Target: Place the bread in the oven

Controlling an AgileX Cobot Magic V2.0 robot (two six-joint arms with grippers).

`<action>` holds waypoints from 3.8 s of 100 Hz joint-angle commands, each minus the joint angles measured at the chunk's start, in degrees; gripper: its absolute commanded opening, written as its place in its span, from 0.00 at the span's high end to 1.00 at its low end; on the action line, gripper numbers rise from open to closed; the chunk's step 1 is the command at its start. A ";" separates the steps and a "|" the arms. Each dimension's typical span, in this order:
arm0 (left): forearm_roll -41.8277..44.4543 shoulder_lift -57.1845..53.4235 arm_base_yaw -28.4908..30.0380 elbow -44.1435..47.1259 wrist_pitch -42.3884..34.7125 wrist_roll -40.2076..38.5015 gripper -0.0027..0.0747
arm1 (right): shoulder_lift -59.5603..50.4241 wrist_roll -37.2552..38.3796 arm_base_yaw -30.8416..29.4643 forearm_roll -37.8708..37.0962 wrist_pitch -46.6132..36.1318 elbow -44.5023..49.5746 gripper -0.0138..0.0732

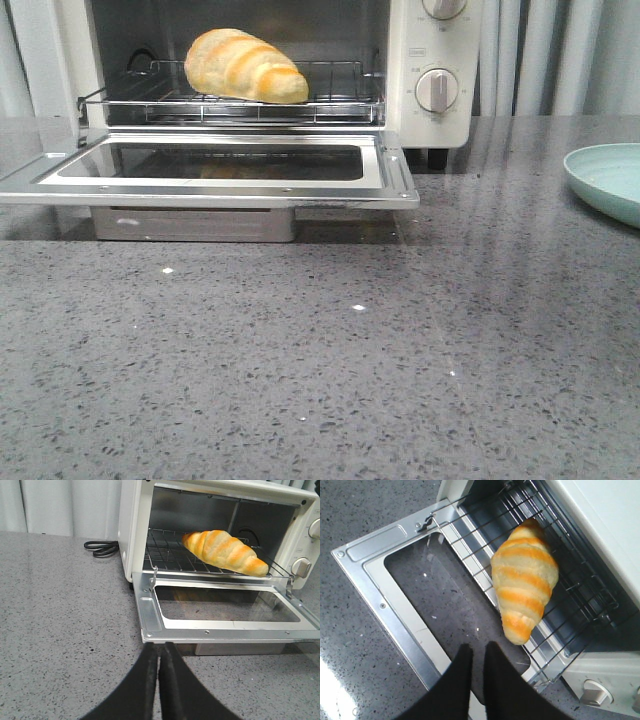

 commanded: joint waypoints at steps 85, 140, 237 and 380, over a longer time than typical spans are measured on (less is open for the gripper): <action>-1.03 0.68 0.21 -1.52 -4.06 0.00 0.99 | -3.70 0.06 0.13 -2.80 1.45 -0.17 0.91; -1.03 0.68 0.21 -1.52 -4.06 0.00 0.99 | -9.58 -0.03 -3.88 -6.89 2.72 -0.07 0.91; -1.03 0.68 0.21 -1.52 -4.06 0.00 0.99 | -32.89 3.03 -27.50 8.06 -32.24 47.60 0.91; -1.03 0.68 0.21 -1.52 -4.06 0.00 0.99 | -94.15 3.03 -55.32 17.44 -59.06 110.59 0.91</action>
